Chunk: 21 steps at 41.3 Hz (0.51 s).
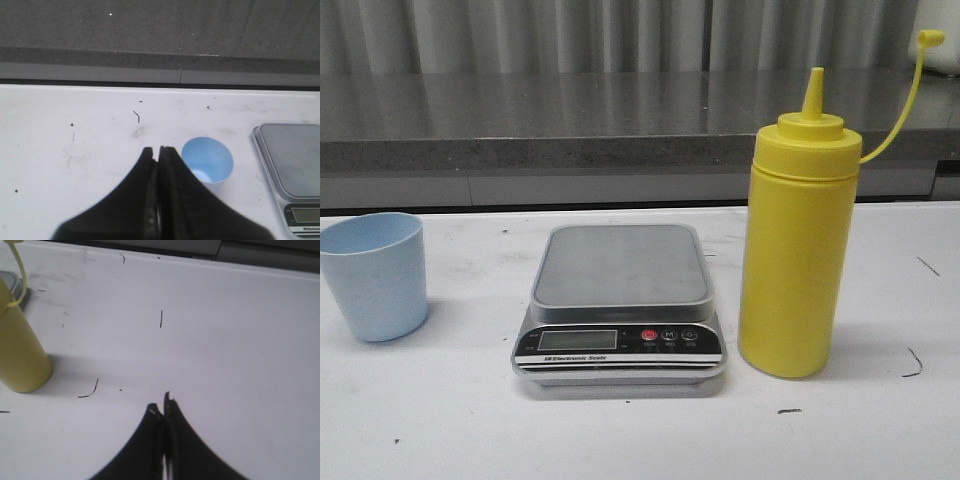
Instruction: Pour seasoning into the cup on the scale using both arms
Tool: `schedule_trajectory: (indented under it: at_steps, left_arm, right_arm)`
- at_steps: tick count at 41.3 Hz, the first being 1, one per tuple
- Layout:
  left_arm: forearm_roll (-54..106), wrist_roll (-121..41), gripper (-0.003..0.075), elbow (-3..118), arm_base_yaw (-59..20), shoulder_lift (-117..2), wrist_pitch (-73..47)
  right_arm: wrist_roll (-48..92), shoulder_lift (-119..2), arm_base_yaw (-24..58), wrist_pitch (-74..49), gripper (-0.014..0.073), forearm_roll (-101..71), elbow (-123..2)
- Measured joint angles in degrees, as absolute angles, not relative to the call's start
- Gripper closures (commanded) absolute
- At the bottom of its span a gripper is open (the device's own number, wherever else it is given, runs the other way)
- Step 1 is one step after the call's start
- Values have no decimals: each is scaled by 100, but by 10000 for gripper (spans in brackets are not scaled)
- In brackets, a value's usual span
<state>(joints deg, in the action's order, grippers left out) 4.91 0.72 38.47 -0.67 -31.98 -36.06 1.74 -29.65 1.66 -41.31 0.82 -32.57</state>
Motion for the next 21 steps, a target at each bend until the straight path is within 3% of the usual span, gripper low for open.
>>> schedule_trajectory:
  at_steps: [3, 6, 10, 13, 15, 18, 21]
  left_arm:
    - [491, 72, 740, 3847, -67, -3277, -3606]
    - [491, 72, 738, 3847, -67, -3346, -3616]
    - [491, 72, 681, 3847, -67, -3450, -3616]
    - [491, 72, 573, 3847, -67, -3523, -3616]
    - [491, 72, 452, 3847, -67, -3584, -3616]
    - [491, 72, 304, 3847, -67, -3638, -3616]
    - [491, 72, 218, 3847, -67, -3700, -3616]
  right_arm:
    - [174, -3008, 166, -4131, 648, 82, -3244]
    - [174, -3021, 166, -4131, 575, 82, -3244]
    - [174, -3046, 166, -4131, 340, 82, -3244]
    - [174, -3044, 166, -4131, 157, 82, -3244]
    - [174, -3044, 166, -4131, 60, 82, -3244]
    - [174, -3044, 166, -4131, -20, 82, -3244]
    - [174, -3044, 166, -4131, -34, 82, -3244]
